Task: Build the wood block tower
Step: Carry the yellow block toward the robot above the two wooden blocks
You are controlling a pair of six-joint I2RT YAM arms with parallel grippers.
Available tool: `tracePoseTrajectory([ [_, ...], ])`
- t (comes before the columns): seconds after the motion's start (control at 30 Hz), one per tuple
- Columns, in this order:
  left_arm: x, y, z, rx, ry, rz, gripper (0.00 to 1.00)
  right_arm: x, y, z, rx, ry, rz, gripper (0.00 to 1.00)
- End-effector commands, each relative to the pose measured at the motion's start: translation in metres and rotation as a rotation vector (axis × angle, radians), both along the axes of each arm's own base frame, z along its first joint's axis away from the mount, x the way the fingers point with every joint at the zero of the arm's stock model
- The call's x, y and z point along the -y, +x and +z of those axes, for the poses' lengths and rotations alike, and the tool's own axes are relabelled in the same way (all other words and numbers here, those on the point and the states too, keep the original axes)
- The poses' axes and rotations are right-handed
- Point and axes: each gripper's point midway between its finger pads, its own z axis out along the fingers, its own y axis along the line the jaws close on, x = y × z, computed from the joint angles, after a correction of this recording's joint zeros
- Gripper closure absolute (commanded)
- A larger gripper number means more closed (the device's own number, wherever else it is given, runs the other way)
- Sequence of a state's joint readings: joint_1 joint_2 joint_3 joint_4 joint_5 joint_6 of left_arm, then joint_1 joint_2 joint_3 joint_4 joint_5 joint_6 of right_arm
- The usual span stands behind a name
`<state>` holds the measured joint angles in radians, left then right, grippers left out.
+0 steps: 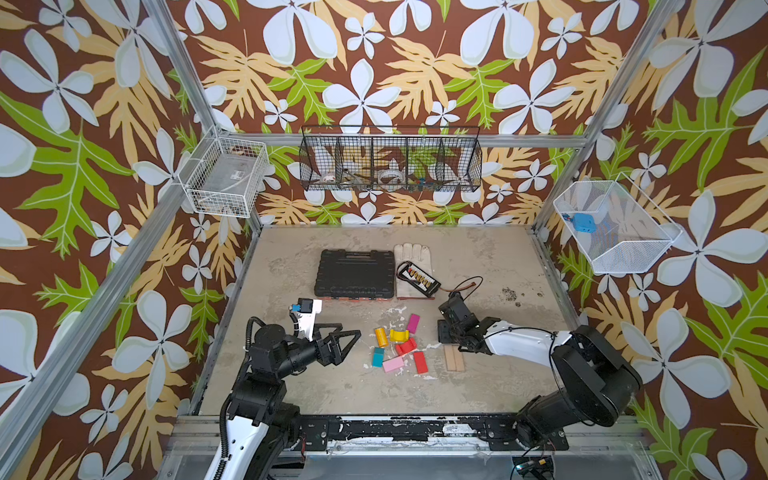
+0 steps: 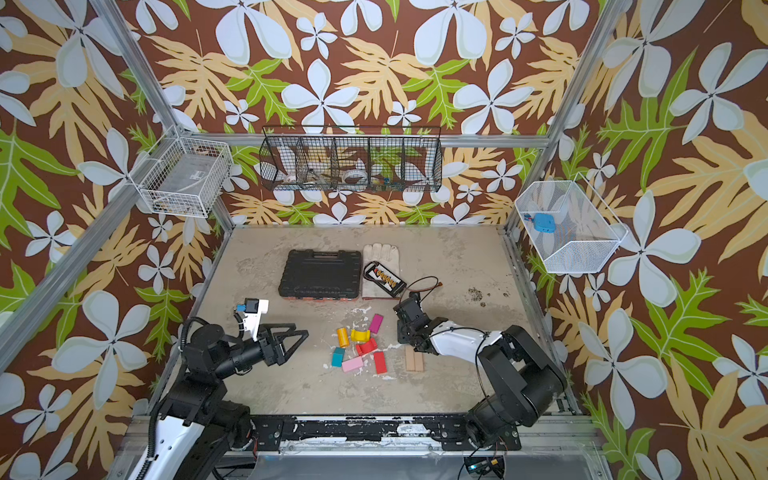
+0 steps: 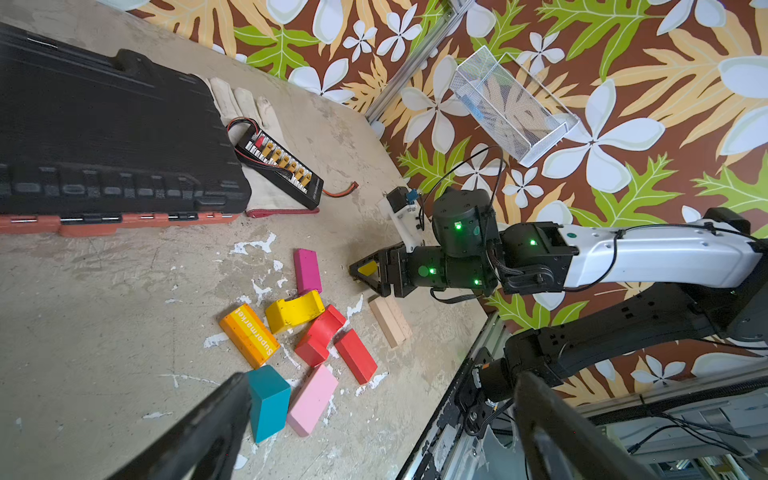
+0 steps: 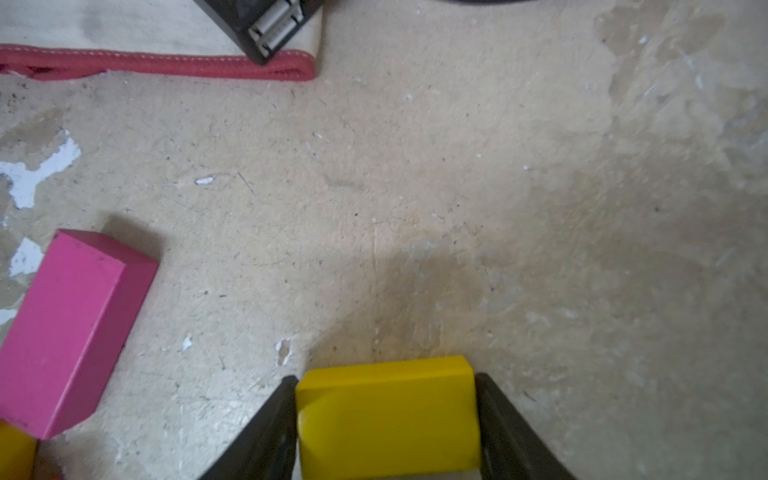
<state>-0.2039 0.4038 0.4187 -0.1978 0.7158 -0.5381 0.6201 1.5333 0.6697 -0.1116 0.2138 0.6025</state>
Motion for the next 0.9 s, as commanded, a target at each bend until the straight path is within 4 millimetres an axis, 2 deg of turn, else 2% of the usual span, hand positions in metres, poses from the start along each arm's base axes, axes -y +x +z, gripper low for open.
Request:
tracePoseTrajectory([
  [0.0,0.001,0.001,0.005,0.025,-0.005,-0.007,0.0,0.005,-0.013,-0.007,-0.058,-0.001,-0.017,0.44],
  [0.17,0.0,0.0,0.007,0.039,-0.007,-0.003,0.0,0.007,-0.015,0.002,-0.045,0.016,-0.037,0.5],
  [0.43,0.001,-0.001,0.008,0.045,-0.009,-0.007,0.0,0.015,-0.024,0.032,0.007,0.058,-0.075,0.57],
  [0.6,0.001,-0.001,0.007,0.037,-0.008,-0.009,0.0,0.017,-0.041,0.051,0.032,0.103,-0.094,0.59],
  [0.87,0.001,-0.002,0.009,0.048,-0.012,-0.01,0.0,0.009,-0.072,0.062,0.044,0.154,-0.129,0.65],
])
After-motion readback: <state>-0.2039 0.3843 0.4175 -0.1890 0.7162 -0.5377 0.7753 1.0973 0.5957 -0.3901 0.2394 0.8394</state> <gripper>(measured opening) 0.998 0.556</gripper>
